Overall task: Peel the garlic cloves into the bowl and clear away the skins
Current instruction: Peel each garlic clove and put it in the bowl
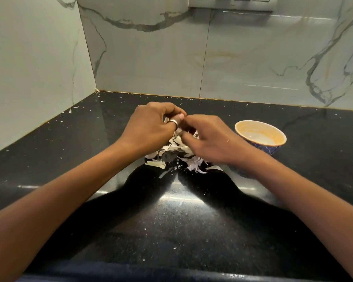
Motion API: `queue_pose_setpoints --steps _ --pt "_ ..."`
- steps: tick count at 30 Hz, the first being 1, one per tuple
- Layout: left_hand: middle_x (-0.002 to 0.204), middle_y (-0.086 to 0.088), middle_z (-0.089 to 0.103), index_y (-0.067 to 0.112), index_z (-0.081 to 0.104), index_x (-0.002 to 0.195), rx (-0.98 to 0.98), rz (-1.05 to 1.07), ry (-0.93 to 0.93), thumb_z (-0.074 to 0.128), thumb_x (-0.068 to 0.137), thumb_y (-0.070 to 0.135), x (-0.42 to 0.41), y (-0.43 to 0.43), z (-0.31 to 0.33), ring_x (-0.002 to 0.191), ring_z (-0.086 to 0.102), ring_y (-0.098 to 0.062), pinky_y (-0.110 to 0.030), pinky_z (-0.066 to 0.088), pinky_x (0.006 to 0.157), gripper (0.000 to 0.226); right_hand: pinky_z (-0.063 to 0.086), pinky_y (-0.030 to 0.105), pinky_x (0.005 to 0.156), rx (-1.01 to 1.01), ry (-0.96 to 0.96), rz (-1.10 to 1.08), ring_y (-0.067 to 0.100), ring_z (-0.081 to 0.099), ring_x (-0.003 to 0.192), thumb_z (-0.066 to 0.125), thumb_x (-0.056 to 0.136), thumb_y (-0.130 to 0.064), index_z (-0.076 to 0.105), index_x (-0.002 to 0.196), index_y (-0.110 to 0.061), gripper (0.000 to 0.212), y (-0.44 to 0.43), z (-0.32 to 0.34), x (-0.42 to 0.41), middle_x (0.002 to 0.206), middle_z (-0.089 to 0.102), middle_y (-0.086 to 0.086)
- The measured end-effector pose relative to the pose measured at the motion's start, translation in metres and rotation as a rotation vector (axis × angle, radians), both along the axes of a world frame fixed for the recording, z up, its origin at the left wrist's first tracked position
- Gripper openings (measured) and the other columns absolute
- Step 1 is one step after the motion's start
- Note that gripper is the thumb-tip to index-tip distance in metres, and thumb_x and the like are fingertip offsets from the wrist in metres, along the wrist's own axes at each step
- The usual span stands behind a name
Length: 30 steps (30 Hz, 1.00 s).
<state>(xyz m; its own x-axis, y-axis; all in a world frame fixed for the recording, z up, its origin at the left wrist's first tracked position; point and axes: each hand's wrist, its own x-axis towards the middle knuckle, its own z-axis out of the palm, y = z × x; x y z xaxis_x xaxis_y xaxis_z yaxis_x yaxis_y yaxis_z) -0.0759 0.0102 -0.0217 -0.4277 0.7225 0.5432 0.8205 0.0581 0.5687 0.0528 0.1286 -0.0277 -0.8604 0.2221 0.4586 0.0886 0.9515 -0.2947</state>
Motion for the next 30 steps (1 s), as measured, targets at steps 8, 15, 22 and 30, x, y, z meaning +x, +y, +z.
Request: queue_pose_setpoints --steps 8,15,22,30 --pt "0.087 0.007 0.078 0.022 0.078 0.111 0.048 -0.139 -0.093 0.075 0.089 0.033 -0.004 -0.002 0.008 0.073 0.075 -0.019 -0.035 0.062 0.067 0.025 0.039 0.04 0.064 -0.581 0.035 0.038 0.023 0.049 0.075 0.062 0.103 -0.022 0.071 0.101 -0.015 0.012 0.013 0.022 0.008 0.086 0.067 0.007" --pt "0.086 0.003 0.076 0.014 0.076 0.107 0.103 -0.159 -0.113 0.076 0.087 0.029 -0.002 -0.001 0.005 0.073 0.073 -0.011 -0.027 0.062 0.059 0.025 0.051 0.02 0.06 -0.792 0.14 0.095 0.008 0.062 0.068 0.058 0.103 -0.009 0.066 0.107 -0.002 0.011 0.013 0.025 0.01 0.079 0.073 -0.003" --pt "0.085 0.001 0.076 0.017 0.072 0.118 0.094 -0.178 -0.1 0.072 0.091 0.029 -0.003 0.001 0.0 0.074 0.074 -0.016 -0.029 0.062 0.06 0.029 0.056 0.022 0.068 -0.839 0.201 0.119 0.011 0.062 0.071 0.06 0.102 -0.01 0.072 0.099 -0.002 0.014 0.012 0.023 0.009 0.082 0.073 0.004" --pt "0.086 -0.005 0.076 0.018 0.074 0.114 0.067 -0.182 -0.18 0.067 0.095 0.028 -0.004 -0.001 0.002 0.077 0.074 -0.014 -0.022 0.059 0.06 0.023 0.058 0.021 0.08 -0.873 0.187 0.188 0.014 0.065 0.083 0.065 0.096 -0.002 0.067 0.123 0.006 0.029 0.015 0.024 0.012 0.113 0.07 0.031"
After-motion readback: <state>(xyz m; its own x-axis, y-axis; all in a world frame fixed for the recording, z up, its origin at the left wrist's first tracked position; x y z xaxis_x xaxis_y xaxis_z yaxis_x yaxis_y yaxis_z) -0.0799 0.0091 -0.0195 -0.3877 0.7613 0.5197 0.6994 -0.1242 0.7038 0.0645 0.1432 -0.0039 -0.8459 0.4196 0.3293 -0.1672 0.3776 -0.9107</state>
